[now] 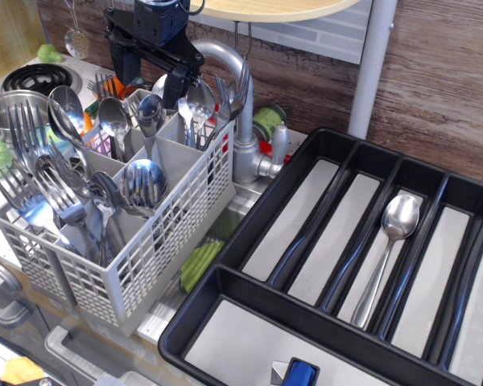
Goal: Put big spoon from basket to tray
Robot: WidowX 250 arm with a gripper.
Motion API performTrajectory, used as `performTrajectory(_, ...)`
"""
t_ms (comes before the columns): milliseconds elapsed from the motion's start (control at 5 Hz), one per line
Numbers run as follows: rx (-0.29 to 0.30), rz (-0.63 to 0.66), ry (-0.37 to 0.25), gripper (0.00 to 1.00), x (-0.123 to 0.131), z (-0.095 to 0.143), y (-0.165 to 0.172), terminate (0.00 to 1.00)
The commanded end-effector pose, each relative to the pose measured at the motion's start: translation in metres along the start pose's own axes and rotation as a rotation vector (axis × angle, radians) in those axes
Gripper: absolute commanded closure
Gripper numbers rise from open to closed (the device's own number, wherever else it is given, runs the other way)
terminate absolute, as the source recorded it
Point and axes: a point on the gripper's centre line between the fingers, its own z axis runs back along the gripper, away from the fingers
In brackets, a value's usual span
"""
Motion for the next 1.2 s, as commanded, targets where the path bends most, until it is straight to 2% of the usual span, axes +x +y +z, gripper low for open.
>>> performTrajectory(0,0.000,0.000,0.000,0.00,0.000,0.000,0.000,0.00)
performTrajectory(200,-0.012,0.030,-0.045,0.00,-0.002,-0.012,0.003,0.00)
performTrajectory(400,-0.042,0.046,-0.061,0.00,0.003,-0.020,0.009,0.00)
performTrajectory(600,-0.050,0.053,-0.054,1.00,0.005,-0.018,0.010,0.00)
performTrajectory(1000,-0.118,0.050,-0.021,1.00,0.010,-0.019,0.017,0.00)
